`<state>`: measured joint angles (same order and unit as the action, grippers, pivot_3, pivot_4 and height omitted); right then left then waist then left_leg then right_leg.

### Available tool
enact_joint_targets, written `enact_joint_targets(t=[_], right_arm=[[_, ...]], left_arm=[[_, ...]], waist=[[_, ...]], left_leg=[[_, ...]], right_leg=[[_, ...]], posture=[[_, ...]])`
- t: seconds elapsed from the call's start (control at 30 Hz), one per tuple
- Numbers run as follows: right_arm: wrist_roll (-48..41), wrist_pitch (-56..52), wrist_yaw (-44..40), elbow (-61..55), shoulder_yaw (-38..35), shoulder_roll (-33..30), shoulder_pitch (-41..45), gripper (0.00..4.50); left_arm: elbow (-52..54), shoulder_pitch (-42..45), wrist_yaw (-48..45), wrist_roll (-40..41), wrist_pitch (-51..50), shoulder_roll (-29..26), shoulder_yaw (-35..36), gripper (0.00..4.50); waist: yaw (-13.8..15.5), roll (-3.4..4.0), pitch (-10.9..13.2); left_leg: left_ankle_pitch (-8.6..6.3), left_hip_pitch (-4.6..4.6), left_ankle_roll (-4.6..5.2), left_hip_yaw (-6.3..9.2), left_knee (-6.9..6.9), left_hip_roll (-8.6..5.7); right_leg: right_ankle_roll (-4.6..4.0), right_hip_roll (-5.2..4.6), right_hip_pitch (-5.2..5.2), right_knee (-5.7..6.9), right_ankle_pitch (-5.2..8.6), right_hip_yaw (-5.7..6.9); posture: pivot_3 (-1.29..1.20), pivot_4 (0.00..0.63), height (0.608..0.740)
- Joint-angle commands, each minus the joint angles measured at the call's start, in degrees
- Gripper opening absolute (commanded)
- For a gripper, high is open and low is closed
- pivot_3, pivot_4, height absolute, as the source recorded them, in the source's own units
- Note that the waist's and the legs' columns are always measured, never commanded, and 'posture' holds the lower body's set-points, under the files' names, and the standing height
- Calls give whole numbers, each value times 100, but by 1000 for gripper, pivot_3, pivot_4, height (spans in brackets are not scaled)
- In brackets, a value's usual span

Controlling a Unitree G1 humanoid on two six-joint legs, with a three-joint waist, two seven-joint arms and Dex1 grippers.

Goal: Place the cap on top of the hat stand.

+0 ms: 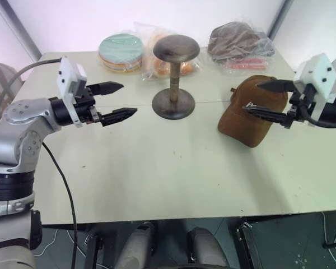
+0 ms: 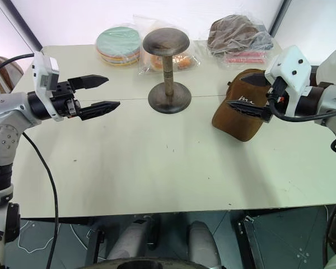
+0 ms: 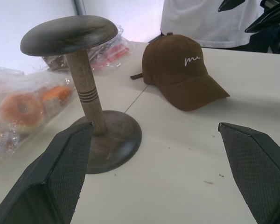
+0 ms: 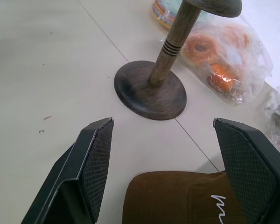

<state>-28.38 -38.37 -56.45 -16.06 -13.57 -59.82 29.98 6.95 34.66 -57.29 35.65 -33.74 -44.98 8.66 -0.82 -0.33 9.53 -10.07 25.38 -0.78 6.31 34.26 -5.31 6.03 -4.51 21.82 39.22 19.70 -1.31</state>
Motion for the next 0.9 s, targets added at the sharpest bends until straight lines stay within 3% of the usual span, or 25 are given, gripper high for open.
enact_joint_targets(t=[0.03,0.3,0.53,0.67,0.9], right_arm=[[-62,18,51,-231,-223,-152,52,3485],[226,12,554,-675,-20,18,-123,3485],[1138,86,1804,-1893,207,473,-1363,3485],[2057,667,2479,-2345,438,803,-2247,3485],[4186,2192,3748,-2086,940,1085,-3392,3485]], left_arm=[[179,126,3,85,6,-64,148,4500],[173,144,-21,56,33,7,80,4500],[204,-27,-6,6,110,130,33,4500],[276,-183,54,3,139,261,-4,4500],[335,-276,103,30,111,321,-1,4500]], waist=[[0,0,0],[1,0,0],[19,-1,-1],[10,-1,-1],[24,-6,-4]], left_leg=[[0,0,0,0,0,0],[0,0,0,0,0,0],[0,1,0,2,4,0],[0,1,0,1,5,0],[4,-2,-6,3,11,-2]], right_leg=[[0,0,0,0,0,0],[0,0,0,0,0,0],[0,0,-1,1,0,0],[1,0,-1,2,0,-1],[2,2,-7,4,1,2]], posture=[[0,150,740],[0,150,740],[0,150,740],[0,150,740],[0,150,740]])
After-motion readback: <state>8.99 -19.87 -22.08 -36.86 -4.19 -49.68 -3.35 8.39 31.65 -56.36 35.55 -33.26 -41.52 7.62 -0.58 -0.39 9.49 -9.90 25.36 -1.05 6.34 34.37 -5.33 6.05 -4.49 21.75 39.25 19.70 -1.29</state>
